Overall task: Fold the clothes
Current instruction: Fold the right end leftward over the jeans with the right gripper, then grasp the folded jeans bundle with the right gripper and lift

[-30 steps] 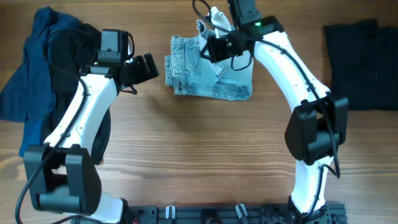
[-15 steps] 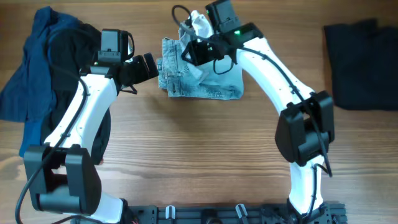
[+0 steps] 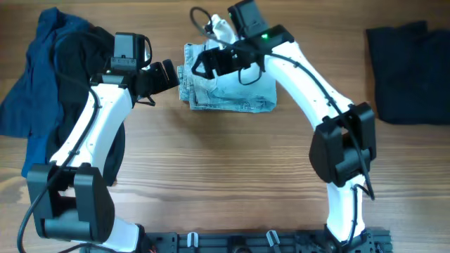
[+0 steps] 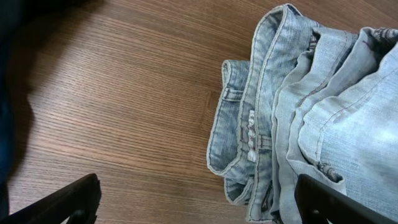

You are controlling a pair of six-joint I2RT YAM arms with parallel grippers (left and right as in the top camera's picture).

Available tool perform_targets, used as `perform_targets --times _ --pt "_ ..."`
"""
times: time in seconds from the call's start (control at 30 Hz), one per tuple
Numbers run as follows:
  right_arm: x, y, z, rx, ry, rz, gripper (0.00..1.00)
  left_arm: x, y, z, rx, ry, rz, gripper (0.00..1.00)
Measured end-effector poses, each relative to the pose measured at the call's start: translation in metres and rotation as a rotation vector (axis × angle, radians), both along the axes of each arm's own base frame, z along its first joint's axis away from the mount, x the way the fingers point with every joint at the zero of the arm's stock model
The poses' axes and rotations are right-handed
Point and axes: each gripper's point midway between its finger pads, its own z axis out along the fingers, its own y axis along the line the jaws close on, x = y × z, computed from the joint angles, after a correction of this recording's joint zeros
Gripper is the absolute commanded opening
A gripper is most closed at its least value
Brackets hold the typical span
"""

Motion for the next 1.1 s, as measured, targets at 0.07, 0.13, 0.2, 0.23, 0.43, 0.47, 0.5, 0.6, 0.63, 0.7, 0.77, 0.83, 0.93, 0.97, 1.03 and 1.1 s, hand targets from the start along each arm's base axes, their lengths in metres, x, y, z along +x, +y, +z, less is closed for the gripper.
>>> perform_targets --times 0.07,0.13,0.2,0.23,0.43,0.47,0.5,0.6,0.63,0.7,0.77,0.83,0.93,0.97,1.03,1.1 --pt "0.010 -0.018 0.011 -0.004 -0.001 -0.039 0.88 0.000 0.000 0.000 -0.001 0.000 0.000 0.99" --pt "0.016 -0.042 0.017 -0.025 0.009 -0.086 0.89 0.000 -0.001 0.000 -0.004 -0.001 -0.002 0.99" --pt "0.023 -0.077 0.023 -0.056 0.027 -0.159 0.91 0.000 -0.001 0.000 -0.007 -0.001 -0.004 0.99" --pt "0.026 -0.095 0.024 -0.074 0.040 -0.194 0.91 0.000 -0.002 0.000 -0.009 -0.001 -0.005 0.99" --pt "0.037 -0.169 0.013 -0.159 0.099 -0.348 0.95 0.000 -0.003 0.001 -0.017 -0.001 -0.009 0.98" --pt "0.038 -0.174 0.011 -0.165 0.099 -0.358 0.95 0.000 -0.003 0.001 -0.017 -0.001 -0.009 0.99" --pt "0.039 -0.177 0.010 -0.169 0.099 -0.361 0.95 0.000 -0.003 0.001 -0.017 -0.002 -0.009 0.98" --pt "0.033 -0.180 -0.002 -0.185 0.127 -0.359 0.98 0.000 -0.003 0.001 -0.017 -0.002 -0.010 0.98" --pt "0.032 -0.180 -0.006 -0.189 0.135 -0.357 0.98 0.000 -0.003 0.001 -0.018 -0.002 -0.010 0.98" --pt "0.031 -0.180 -0.013 -0.198 0.147 -0.346 1.00 0.001 -0.004 0.001 -0.021 -0.004 -0.012 0.98" --pt "0.030 -0.180 -0.018 -0.207 0.153 -0.339 0.99 0.001 -0.005 0.001 -0.024 -0.004 -0.013 0.98" --pt "0.030 -0.180 -0.019 -0.209 0.155 -0.335 0.99 0.001 -0.005 0.001 -0.024 -0.004 -0.013 0.98" --pt "0.029 -0.181 -0.020 -0.211 0.156 -0.331 0.99 0.001 -0.005 0.001 -0.024 -0.004 -0.014 0.98" --pt "0.027 -0.181 -0.020 -0.214 0.160 -0.329 0.95 0.001 -0.005 0.001 -0.025 -0.006 -0.014 0.98" --pt "0.023 -0.180 -0.021 -0.221 0.172 -0.318 0.84 0.003 -0.005 0.003 -0.027 -0.016 -0.015 0.98" --pt "0.017 -0.178 -0.023 -0.233 0.187 -0.299 0.74 0.004 -0.005 0.003 -0.028 -0.021 -0.014 0.99"
